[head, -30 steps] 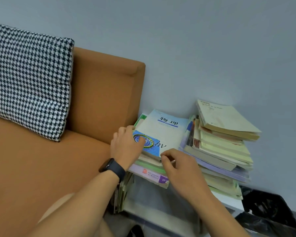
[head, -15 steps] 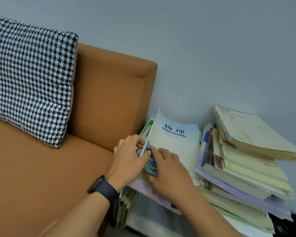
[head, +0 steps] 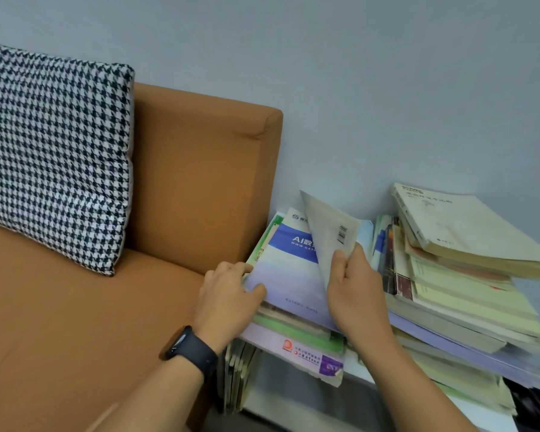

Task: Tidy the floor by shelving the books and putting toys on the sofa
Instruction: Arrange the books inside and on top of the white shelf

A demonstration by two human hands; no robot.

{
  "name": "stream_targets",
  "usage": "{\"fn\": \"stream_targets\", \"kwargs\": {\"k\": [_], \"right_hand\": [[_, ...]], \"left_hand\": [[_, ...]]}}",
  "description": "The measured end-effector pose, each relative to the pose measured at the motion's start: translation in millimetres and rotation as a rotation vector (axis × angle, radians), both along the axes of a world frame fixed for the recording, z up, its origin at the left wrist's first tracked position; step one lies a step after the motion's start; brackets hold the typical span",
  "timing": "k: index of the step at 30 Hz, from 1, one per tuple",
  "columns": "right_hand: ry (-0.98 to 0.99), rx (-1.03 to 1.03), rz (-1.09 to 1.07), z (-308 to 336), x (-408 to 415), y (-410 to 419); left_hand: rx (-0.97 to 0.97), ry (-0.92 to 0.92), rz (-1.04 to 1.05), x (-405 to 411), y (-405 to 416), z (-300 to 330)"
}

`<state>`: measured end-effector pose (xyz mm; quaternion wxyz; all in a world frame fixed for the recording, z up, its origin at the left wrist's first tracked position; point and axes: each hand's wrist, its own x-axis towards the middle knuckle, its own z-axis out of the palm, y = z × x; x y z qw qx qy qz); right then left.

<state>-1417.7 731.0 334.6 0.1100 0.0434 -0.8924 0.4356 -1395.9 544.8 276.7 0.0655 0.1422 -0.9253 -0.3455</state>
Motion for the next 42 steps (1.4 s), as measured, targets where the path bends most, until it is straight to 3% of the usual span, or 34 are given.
{"fn": "stream_targets", "kwargs": {"k": [5, 7, 10, 15, 18, 20, 21, 23, 26, 34, 38, 42], "right_hand": [[0.004, 0.221, 0.15, -9.6, 8.9, 0.3], [-0.016, 0.258, 0.234, -10.5, 14.2, 1.2], [-0.044, 0.306, 0.328, -11.3, 20.3, 2.0], [-0.008, 0.408, 0.28, -16.2, 25.9, -4.7], [0.053, 0.449, 0.128, -15.4, 19.2, -6.0], [0.055, 0.443, 0.064, -12.7, 18.3, -7.3], [0.057, 0.425, 0.046, -12.2, 17.7, -7.9], [0.05, 0.382, 0.023, -12.6, 15.9, -7.3], [0.023, 0.359, 0.045, -13.7, 16.1, -6.7], [0.02, 0.348, 0.094, -12.9, 17.7, -2.3], [0.009, 0.329, 0.082, -11.2, 16.9, -0.7], [-0.008, 0.323, 0.075, -9.4, 21.1, -1.4]], "left_hand": [[0.11, 0.272, 0.015, 7.2, 15.9, 12.7], [0.307, 0.376, -0.099, 13.2, 23.9, 18.2], [0.712, 0.347, -0.336, 23.8, 37.3, 19.5], [0.848, 0.274, -0.462, 24.2, 31.4, 17.9], [0.706, 0.275, -0.31, 14.9, 18.5, 19.6], [0.381, 0.26, 0.011, 4.5, 4.5, 12.8], [0.212, 0.195, 0.115, 0.5, -3.6, 8.6], [0.059, -0.044, 0.141, -4.9, -13.9, -0.2], [0.048, -0.193, 0.063, -4.7, -17.7, -5.9], [0.108, 0.046, 0.079, 3.2, -9.7, 2.2], [0.264, 0.003, 0.015, 4.2, -3.6, -3.5], [0.259, 0.027, -0.013, 3.0, 0.5, -3.9]]}}
